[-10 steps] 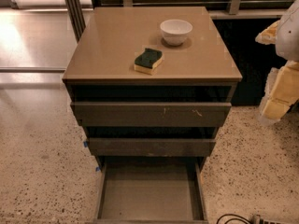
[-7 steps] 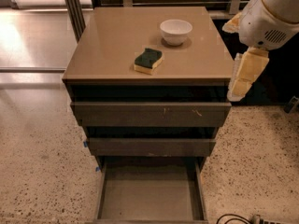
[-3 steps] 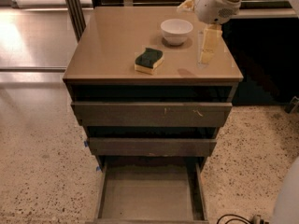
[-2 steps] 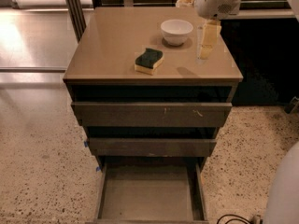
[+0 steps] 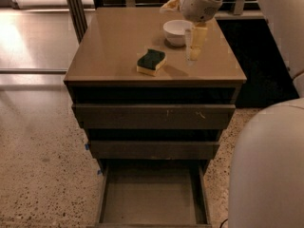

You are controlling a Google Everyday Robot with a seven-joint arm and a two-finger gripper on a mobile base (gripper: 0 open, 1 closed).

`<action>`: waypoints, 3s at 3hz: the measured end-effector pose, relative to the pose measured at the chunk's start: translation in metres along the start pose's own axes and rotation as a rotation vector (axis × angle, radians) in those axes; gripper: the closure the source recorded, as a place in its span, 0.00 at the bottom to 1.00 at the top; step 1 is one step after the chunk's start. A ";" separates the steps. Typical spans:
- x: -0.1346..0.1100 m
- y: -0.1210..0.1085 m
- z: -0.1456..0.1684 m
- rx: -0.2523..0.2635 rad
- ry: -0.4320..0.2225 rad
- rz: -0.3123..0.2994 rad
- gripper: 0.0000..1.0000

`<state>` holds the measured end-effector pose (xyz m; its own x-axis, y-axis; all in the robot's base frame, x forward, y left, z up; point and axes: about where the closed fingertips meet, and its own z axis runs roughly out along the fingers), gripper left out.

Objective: Place sponge into bottom drawer

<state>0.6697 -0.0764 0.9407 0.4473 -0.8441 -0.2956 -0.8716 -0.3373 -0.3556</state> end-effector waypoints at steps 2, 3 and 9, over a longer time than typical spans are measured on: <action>-0.047 -0.045 0.092 -0.055 -0.188 -0.157 0.00; -0.043 -0.047 0.108 -0.068 -0.177 -0.161 0.00; -0.015 -0.044 0.164 -0.134 -0.158 -0.047 0.50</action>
Offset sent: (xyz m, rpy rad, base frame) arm 0.0014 0.1030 -0.0736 0.0650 0.2676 0.4359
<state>0.7340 0.0191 0.8153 0.5047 -0.7541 -0.4203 -0.8633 -0.4361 -0.2542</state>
